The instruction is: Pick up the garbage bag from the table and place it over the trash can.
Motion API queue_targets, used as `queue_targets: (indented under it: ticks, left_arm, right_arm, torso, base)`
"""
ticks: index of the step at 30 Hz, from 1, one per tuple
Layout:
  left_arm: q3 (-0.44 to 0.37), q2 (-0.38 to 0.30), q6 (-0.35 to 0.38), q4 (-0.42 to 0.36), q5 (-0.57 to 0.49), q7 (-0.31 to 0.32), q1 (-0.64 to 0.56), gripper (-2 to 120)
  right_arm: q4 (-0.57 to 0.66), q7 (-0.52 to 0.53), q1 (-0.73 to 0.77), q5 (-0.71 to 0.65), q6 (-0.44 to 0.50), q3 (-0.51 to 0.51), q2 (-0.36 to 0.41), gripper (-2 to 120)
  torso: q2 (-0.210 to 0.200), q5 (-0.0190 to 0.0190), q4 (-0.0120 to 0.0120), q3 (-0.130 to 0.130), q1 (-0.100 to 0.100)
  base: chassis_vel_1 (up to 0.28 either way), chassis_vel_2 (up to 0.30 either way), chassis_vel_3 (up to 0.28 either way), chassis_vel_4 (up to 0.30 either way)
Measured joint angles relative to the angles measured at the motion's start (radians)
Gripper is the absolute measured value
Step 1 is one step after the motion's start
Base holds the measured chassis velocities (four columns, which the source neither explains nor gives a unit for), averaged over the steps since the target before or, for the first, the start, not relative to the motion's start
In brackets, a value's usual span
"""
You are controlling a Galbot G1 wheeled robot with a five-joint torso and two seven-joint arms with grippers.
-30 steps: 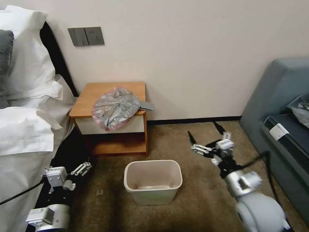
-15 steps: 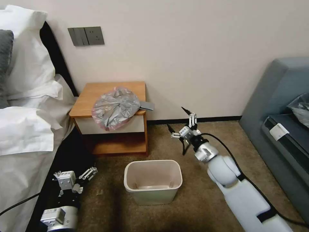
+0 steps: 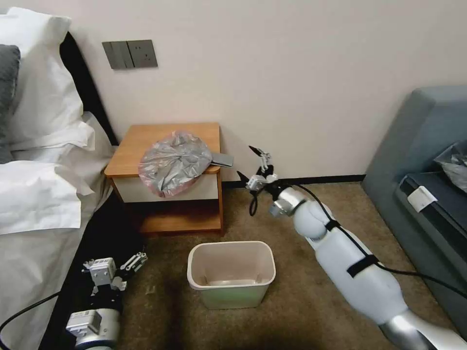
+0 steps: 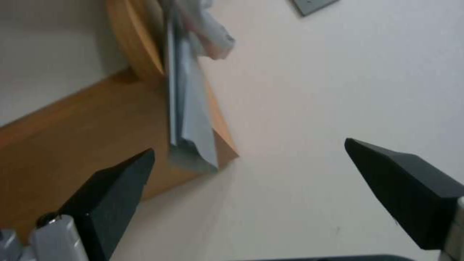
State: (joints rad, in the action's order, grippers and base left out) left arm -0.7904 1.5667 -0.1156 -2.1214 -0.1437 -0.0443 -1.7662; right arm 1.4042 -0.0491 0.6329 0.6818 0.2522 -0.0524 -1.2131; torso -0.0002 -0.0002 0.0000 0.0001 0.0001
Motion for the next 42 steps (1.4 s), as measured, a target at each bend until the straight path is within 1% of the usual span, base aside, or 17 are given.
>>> queue_targets:
  ticks: [7,12,13,14,15,17,18,20,21,23,24,26,27,31,32,35,42]
  left_arm:
    - [-0.002,0.000,-0.002,0.009,-0.003,0.000,0.003,100]
    - [-0.002,0.000,-0.002,0.010,-0.003,0.000,0.003,100]
    - [-0.001,0.003,-0.003,0.016,-0.002,0.000,0.003,100]
    - [0.000,0.004,-0.003,0.016,-0.002,0.000,0.003,100]
    - [0.000,0.004,-0.003,0.016,-0.002,0.000,0.003,100]
    - [0.003,0.005,-0.003,0.016,0.000,0.000,0.003,100]
    - [0.003,0.005,-0.003,0.016,0.000,0.000,0.003,100]
    - [0.004,0.007,-0.004,0.016,0.001,0.000,0.003,100]
    - [0.004,0.007,-0.004,0.016,0.001,0.000,0.003,100]
    - [0.005,0.008,-0.004,0.016,0.001,0.001,0.002,100]
    - [0.005,0.008,-0.004,0.016,0.001,0.001,0.002,100]
    - [0.005,0.009,-0.006,0.015,0.002,0.001,-0.001,100]
    - [0.005,0.009,-0.006,0.015,0.002,0.001,-0.001,100]
    - [0.005,0.015,-0.009,0.006,0.003,0.001,-0.005,100]
    - [0.005,0.015,-0.009,0.006,0.003,0.001,-0.005,100]
    - [0.005,0.016,-0.015,0.004,0.005,0.001,-0.009,100]
    - [-0.001,0.016,-0.022,0.003,0.005,0.002,-0.012,100]
  right_arm:
    - [-0.072,-0.003,-0.055,0.023,0.005,-0.042,-0.027,100]
    - [-0.079,-0.005,-0.059,0.023,0.006,-0.042,-0.029,97]
    - [-0.083,-0.012,-0.065,0.021,0.007,-0.047,-0.024,84]
    - [-0.083,-0.013,-0.065,0.020,0.007,-0.048,-0.023,81]
    - [-0.083,-0.013,-0.065,0.020,0.007,-0.048,-0.023,81]
    - [-0.077,-0.016,-0.063,0.018,0.006,-0.048,-0.022,69]
    - [-0.077,-0.016,-0.063,0.018,0.006,-0.048,-0.022,69]
    - [-0.070,-0.019,-0.062,0.017,0.003,-0.051,-0.022,59]
    - [-0.070,-0.019,-0.062,0.017,0.003,-0.051,-0.022,59]
    - [-0.072,-0.020,-0.062,0.019,0.001,-0.059,-0.024,46]
    - [-0.072,-0.020,-0.062,0.019,0.001,-0.059,-0.024,46]
    - [-0.074,-0.020,-0.062,0.021,-0.001,-0.062,-0.029,37]
    - [-0.074,-0.020,-0.062,0.021,-0.001,-0.062,-0.029,37]
    - [-0.078,-0.021,-0.066,0.034,-0.001,-0.070,-0.039,17]
    - [-0.078,-0.021,-0.066,0.034,-0.001,-0.070,-0.039,17]
    - [-0.079,-0.023,-0.068,0.035,-0.006,-0.074,-0.043,2]
    - [-0.067,-0.026,-0.061,0.025,-0.017,-0.065,-0.047,0]
  torso:
    - [0.000,0.0001,0.0001,0.000,0.000]
    - [0.000,0.0002,0.0000,0.000,0.000]
    - [0.000,0.0001,-0.0001,0.000,0.000]
    - [0.000,0.0001,-0.0001,0.000,0.000]
    - [0.000,0.0001,-0.0001,0.000,0.000]
    - [0.000,0.0001,-0.0001,0.000,0.000]
    - [0.000,0.0001,-0.0001,0.000,0.000]
    - [0.000,0.0001,-0.0001,0.000,0.000]
    - [0.000,0.0001,-0.0001,0.000,0.000]
    - [0.000,0.0001,-0.0001,0.000,0.000]
    - [0.000,0.0001,-0.0001,0.000,0.000]
    - [0.000,0.0001,-0.0001,0.000,0.000]
    - [0.000,0.0001,-0.0001,0.000,0.000]
    - [0.000,0.0001,-0.0001,0.000,0.000]
    - [0.000,0.0001,-0.0001,0.000,0.000]
    - [0.000,0.0001,0.0000,0.000,0.000]
    - [0.000,0.0001,0.0000,0.000,0.000]
  base:
    - [0.000,0.000,0.000,0.000]
    - [0.000,0.000,0.000,0.000]
    - [0.000,0.000,0.000,0.000]
    - [0.000,0.000,0.000,0.000]
    - [0.000,0.000,0.000,0.000]
    - [0.000,0.000,0.000,0.000]
    - [0.000,0.000,0.000,0.000]
    - [0.000,0.000,0.000,0.000]
    - [0.000,0.000,0.000,0.000]
    - [0.000,0.000,0.000,0.000]
    - [0.000,0.000,0.000,0.000]
    - [0.000,0.000,0.000,0.000]
    - [0.000,0.000,0.000,0.000]
    - [0.000,0.000,0.000,0.000]
    - [0.000,0.000,0.000,0.000]
    - [0.000,0.000,0.000,0.000]
    - [0.000,0.000,0.000,0.000]
